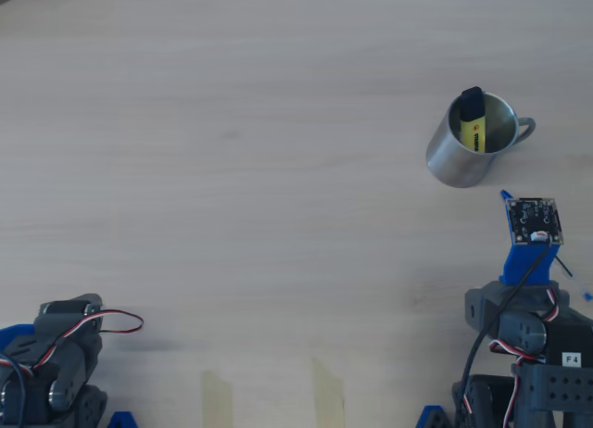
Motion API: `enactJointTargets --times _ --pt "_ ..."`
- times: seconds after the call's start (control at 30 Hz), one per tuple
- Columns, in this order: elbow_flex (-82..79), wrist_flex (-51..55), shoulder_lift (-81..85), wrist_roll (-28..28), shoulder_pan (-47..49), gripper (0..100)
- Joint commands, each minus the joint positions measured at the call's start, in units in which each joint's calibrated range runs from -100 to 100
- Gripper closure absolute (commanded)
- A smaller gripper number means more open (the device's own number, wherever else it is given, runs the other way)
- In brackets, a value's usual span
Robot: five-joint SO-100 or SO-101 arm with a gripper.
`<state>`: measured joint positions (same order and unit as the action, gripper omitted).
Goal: Grab the blue pen and put it in the silver cup.
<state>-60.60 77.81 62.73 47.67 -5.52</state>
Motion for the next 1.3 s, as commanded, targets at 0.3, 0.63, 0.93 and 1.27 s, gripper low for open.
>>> enactJointTargets --times 0.3,0.63,0.93,1.27 --pt "4.9 -7.6 -1.6 -9.3 -2.8 58" --pt "6.4 -10.8 -3.1 -13.9 -2.9 58" --pt "13.0 -10.8 -16.8 -18.0 -3.6 58" --pt "17.6 -11.1 -28.2 -20.1 -3.6 58"
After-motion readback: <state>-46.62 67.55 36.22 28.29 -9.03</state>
